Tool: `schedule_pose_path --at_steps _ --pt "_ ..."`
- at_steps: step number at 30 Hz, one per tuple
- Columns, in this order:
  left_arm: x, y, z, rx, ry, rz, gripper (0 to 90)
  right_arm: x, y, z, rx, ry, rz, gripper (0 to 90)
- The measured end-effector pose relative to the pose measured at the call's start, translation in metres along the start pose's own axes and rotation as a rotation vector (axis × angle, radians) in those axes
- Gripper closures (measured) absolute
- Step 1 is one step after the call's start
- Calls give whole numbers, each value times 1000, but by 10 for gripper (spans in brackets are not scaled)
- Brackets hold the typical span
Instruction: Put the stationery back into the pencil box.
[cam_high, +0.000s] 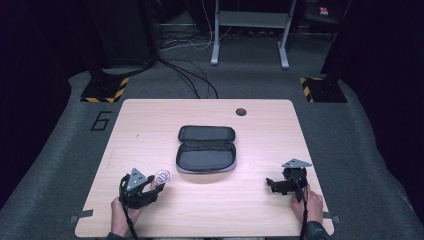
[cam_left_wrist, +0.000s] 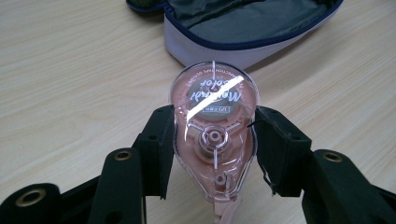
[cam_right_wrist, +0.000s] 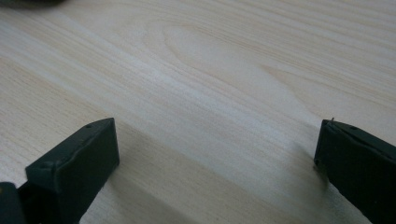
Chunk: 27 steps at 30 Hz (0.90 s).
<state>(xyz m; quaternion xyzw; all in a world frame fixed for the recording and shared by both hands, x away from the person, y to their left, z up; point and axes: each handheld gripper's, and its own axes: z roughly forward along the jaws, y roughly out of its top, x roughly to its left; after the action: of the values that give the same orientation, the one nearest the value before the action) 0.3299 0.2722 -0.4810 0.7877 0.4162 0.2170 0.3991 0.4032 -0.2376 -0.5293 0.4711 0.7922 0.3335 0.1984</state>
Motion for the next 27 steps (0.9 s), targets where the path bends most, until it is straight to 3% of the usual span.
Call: schedule_pose_path --at_steps 27 --pt "-10 36 23 -2 -67 60 499 0 0 0 -5 1 1 0"
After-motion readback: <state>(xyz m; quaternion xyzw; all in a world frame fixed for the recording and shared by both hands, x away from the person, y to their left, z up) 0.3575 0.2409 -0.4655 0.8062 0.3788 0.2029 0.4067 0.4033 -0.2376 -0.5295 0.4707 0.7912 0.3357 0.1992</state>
